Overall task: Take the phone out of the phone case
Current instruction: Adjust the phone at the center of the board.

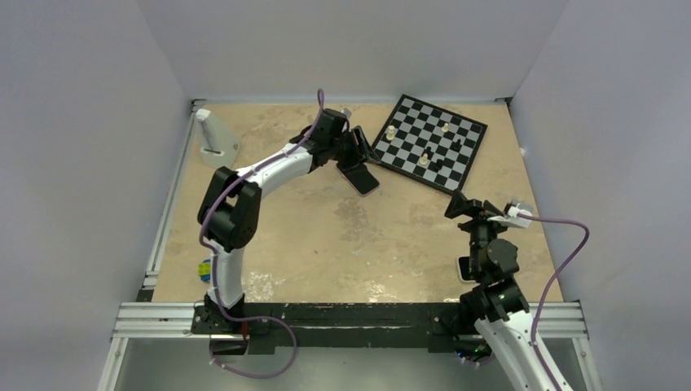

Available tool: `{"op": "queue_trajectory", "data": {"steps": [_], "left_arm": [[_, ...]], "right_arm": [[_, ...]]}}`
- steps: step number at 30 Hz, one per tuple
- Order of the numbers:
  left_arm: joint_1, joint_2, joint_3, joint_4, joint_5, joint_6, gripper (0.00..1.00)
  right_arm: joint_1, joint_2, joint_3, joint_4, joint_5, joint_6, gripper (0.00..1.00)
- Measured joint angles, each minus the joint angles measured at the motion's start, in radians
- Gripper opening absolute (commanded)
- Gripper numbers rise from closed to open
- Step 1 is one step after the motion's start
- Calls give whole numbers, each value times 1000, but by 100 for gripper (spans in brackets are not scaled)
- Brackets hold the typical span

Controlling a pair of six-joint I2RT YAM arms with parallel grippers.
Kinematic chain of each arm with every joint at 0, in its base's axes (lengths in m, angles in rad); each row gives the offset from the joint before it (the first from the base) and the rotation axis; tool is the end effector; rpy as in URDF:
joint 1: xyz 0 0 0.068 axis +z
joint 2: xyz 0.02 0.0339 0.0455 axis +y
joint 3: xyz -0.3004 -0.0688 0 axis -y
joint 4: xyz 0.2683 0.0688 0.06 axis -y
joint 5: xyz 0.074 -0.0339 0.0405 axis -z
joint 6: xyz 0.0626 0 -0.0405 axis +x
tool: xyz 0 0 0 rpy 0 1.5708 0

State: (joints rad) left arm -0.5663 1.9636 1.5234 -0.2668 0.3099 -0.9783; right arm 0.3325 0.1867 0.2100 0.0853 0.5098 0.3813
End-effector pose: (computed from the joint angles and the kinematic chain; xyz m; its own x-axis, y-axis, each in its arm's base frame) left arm 0.4158 -0.2870 0.2442 -0.8923 -0.3689 -0.2603 -0.0601 0.6684 -0.7413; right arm 0.1230 0.0101 0.2494 0.1597 0.3988 -0.9030 0.1231 0.8996 0.4190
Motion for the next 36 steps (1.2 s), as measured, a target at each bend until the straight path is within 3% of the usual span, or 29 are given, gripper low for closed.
{"op": "queue_trajectory", "data": {"steps": [5, 18, 21, 36], "left_arm": [[-4, 130, 106, 64, 39, -27, 55], [-25, 334, 321, 31, 3, -21, 55], [-30, 374, 365, -11, -10, -13, 63], [-32, 433, 430, -160, -56, 43, 66]], "right_arm": [[0, 6, -1, -2, 0, 3, 99], [0, -11, -3, -2, 1, 4, 99], [0, -13, -3, -3, 1, 4, 99], [0, -20, -6, -2, 2, 4, 99]]}}
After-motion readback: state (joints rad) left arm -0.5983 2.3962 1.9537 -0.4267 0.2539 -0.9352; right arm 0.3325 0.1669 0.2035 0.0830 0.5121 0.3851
